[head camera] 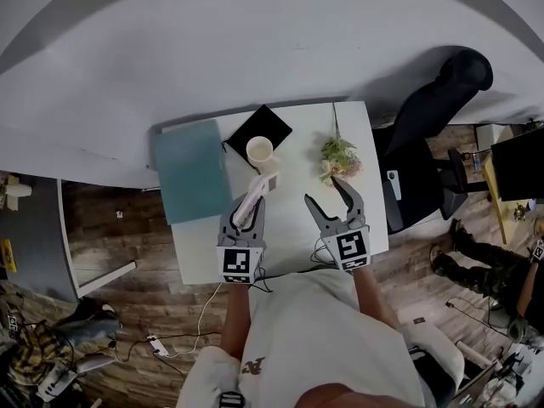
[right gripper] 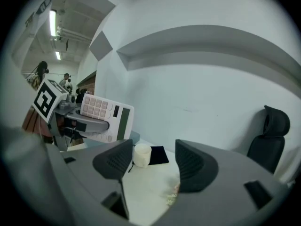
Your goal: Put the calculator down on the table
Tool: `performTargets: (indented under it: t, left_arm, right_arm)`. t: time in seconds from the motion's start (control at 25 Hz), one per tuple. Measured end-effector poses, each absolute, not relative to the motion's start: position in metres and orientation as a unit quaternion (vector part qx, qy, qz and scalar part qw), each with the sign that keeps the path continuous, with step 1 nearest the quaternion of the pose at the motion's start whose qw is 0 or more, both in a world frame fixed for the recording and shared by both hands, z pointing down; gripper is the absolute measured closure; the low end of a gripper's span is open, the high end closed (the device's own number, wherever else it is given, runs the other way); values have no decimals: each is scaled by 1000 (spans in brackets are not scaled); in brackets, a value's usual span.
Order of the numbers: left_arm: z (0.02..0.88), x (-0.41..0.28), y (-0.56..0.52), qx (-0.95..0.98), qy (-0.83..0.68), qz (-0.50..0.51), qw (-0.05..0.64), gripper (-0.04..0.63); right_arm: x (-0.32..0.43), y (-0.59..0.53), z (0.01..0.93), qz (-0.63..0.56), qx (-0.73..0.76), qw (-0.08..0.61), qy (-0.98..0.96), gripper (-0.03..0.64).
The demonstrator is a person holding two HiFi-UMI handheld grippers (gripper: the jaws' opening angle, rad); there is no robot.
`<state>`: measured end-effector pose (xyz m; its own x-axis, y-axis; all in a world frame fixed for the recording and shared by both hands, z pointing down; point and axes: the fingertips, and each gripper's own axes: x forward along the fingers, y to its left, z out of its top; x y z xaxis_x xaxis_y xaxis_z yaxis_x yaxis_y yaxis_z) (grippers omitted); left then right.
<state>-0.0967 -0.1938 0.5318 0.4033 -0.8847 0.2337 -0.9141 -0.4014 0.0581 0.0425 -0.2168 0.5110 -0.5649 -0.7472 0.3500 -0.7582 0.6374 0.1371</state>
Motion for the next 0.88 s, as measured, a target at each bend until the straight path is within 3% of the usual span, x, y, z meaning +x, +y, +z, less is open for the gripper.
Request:
performTargets:
  t: [0.88]
  left_arm:
    - [627, -68, -168, 823, -515, 115, 208, 495]
  right_arm:
    - [50, -182, 605, 82, 374, 269, -884, 348]
